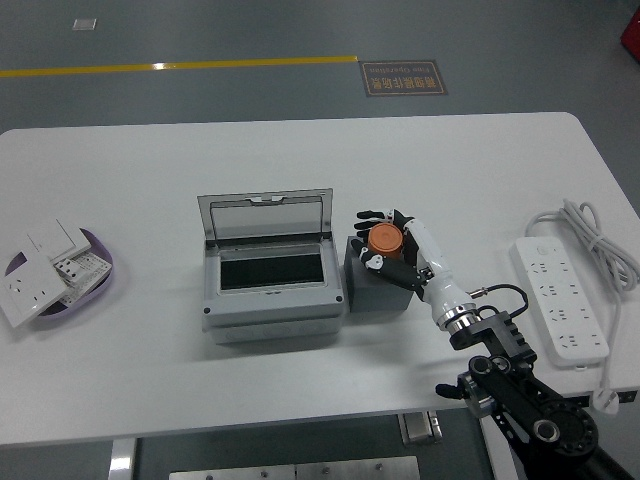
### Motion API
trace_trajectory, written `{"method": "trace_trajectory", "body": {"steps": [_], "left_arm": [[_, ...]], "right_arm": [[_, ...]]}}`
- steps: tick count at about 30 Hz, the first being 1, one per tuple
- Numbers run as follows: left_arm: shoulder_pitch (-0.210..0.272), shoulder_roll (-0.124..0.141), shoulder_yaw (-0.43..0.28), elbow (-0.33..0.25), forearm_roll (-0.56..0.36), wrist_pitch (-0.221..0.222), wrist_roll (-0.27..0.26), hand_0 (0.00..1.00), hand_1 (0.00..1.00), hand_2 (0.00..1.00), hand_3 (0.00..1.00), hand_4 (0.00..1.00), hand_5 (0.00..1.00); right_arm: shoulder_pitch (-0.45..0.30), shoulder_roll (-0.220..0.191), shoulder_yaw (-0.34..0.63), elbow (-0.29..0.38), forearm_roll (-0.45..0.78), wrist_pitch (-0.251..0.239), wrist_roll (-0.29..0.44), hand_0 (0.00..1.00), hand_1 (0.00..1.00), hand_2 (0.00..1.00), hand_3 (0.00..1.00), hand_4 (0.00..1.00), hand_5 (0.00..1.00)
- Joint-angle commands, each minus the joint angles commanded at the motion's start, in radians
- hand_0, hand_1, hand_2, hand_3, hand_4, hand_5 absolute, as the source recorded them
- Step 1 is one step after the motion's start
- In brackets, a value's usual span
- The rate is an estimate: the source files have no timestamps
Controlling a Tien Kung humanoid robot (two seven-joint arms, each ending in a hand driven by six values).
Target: Pick up the cylinder from the cube,place it in the box,flap close box
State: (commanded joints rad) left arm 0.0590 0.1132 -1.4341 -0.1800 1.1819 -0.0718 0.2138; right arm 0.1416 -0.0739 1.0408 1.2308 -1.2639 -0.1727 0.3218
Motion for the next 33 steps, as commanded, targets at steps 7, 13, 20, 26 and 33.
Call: {"method": "trace_trajectory", "body": {"steps": [7,13,20,26,33], "left_arm": [[-0.001,0.0,0.0,0.0,0.001,0.0,0.0,0.633,0.666,0.591,0.655,0.719,0.288],[0.004,-0.001,-0.007,0.0,0.005,0.002,0.006,0.633,0.665,0.591,0.655,0.718,0.288],[0.005,-0.001,-0.016,0.0,0.011,0.003,0.01,0.633,0.665,0.591,0.655,0.718,0.287],[0.006,-0.005,-0.019,0.0,0.017,0.003,0.012,0.633,0.665,0.591,0.655,0.717,0.286],[0.006,-0.002,-0.026,0.0,0.026,0.004,0.017,0.633,0.666,0.591,0.655,0.717,0.284]], "right_arm": [[0.006,0.0,-0.011,0.004,0.002,-0.025,0.001,0.573,0.528,0.498,0.48,0.12,0.002],[0.008,-0.016,-0.024,0.063,0.0,-0.063,0.003,0.517,0.496,0.472,0.43,0.065,0.002],[0.039,-0.041,-0.085,0.204,-0.076,-0.11,-0.052,0.474,0.468,0.448,0.37,0.045,0.002],[0.115,-0.009,-0.171,0.257,-0.196,-0.124,-0.155,0.387,0.411,0.413,0.344,0.049,0.002],[0.222,0.049,-0.262,0.232,-0.395,-0.065,-0.328,0.143,0.274,0.365,0.325,0.002,0.002]]}}
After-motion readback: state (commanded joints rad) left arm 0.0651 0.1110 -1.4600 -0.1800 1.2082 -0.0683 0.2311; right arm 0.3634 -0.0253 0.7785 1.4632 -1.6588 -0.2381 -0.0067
